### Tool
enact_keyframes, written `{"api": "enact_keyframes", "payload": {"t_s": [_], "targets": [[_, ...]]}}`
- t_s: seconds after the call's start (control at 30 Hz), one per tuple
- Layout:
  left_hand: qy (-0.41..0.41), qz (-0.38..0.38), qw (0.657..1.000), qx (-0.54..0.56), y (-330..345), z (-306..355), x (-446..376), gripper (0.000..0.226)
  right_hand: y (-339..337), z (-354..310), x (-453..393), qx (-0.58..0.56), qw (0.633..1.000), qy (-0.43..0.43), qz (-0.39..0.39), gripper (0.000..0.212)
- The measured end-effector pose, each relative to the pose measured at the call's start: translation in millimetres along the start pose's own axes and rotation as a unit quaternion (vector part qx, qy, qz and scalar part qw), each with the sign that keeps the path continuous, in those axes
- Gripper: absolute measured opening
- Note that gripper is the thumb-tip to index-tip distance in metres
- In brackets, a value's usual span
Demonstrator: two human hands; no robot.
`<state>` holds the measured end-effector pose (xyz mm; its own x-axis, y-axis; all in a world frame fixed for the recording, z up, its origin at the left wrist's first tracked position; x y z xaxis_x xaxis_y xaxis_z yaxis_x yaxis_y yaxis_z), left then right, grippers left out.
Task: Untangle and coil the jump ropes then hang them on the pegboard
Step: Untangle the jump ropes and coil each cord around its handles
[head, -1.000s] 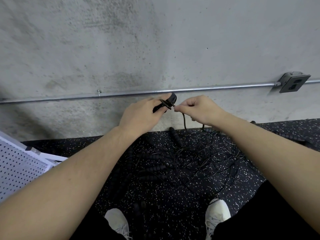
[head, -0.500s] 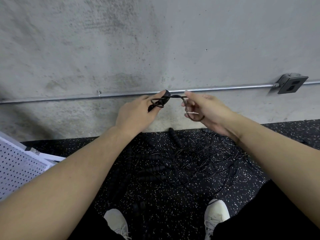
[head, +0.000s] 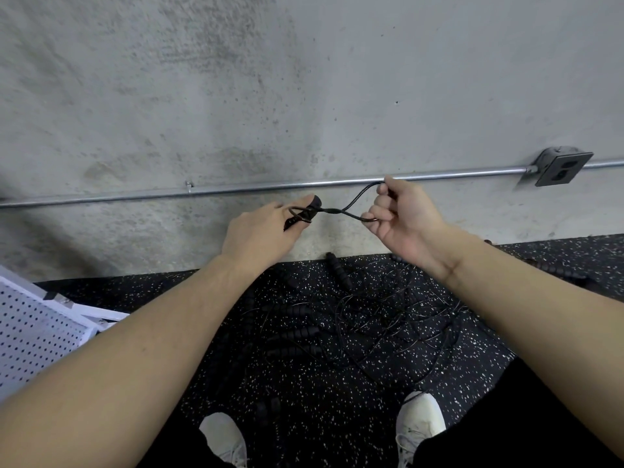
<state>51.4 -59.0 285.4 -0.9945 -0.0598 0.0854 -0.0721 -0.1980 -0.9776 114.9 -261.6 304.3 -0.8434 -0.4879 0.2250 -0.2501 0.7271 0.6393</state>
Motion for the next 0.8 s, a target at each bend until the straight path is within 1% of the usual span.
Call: {"api": "enact_keyframes", "payload": {"t_s": [0.07,0.13,0.2,0.23,0.27,0.33,0.4,0.43,0.47,0.5,0.6,0.63,0.73,0.8], "targets": [[0.002,-0.003,1.000,0.014,-1.2,0.3,-0.1,0.047,4.1,-0.4,2.1,0.002,1.000,0.002,0.005,0.034],[-0.003,-0.002,1.000,0.031,-2.5,-1.5,-1.6,0.042,7.4,-2.5,4.6,0.017,1.000,0.011,-0.011,0.036],[-0.011,0.002,0.999,0.030,-2.0,-5.1,-2.7,0.038,9.4,-5.8,7.0,0.068,0.996,0.044,-0.043,0.038],[-0.018,-0.002,0.999,0.032,-0.2,-7.1,-3.3,0.038,9.3,-6.8,8.3,0.117,0.989,0.071,-0.056,0.038],[-0.022,-0.011,0.999,0.036,2.9,-9.4,-4.7,0.038,7.6,-7.4,11.0,0.174,0.978,0.101,-0.062,0.037],[-0.031,-0.028,0.998,0.051,7.3,-16.6,-5.0,0.042,3.1,-6.9,17.4,0.270,0.942,0.178,-0.086,0.032],[-0.049,-0.030,0.995,0.083,4.4,-26.4,-7.3,0.042,-0.9,-3.5,28.6,0.337,0.890,0.278,-0.131,0.025],[-0.060,-0.029,0.993,0.093,2.1,-30.3,-7.2,0.041,-1.3,-1.0,33.7,0.365,0.861,0.316,-0.156,0.023],[-0.070,-0.029,0.992,0.101,0.1,-32.5,-7.2,0.041,-1.6,0.8,35.9,0.388,0.842,0.334,-0.173,0.021],[-0.075,-0.034,0.990,0.112,0.0,-32.6,-8.0,0.041,-3.3,2.4,36.0,0.407,0.832,0.335,-0.171,0.019],[-0.076,-0.040,0.980,0.178,2.8,-28.5,-6.7,0.040,-7.2,9.8,36.8,0.482,0.809,0.310,-0.135,0.014],[-0.074,-0.046,0.976,0.200,2.4,-27.0,-5.7,0.039,-8.4,11.9,37.5,0.490,0.810,0.295,-0.129,0.014],[-0.055,-0.048,0.963,0.259,-3.2,-23.1,-2.1,0.037,-12.4,9.4,33.5,0.476,0.845,0.220,-0.106,0.022],[-0.039,-0.039,0.960,0.274,-5.6,-20.0,-1.0,0.037,-14.0,3.8,27.0,0.509,0.837,0.177,-0.094,0.028]]}}
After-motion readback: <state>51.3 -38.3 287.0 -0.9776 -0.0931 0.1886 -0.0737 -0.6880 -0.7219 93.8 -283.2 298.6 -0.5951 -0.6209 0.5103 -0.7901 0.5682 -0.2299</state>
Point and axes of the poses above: each hand's wrist, its own x-axis away from the middle knuckle, its own y-axis out of the palm, z = x × y, the point moved 3 cm from there along -x, towards the middle knuckle, and after that the axes turned 15 degrees about -z, right-handed, at the moved point
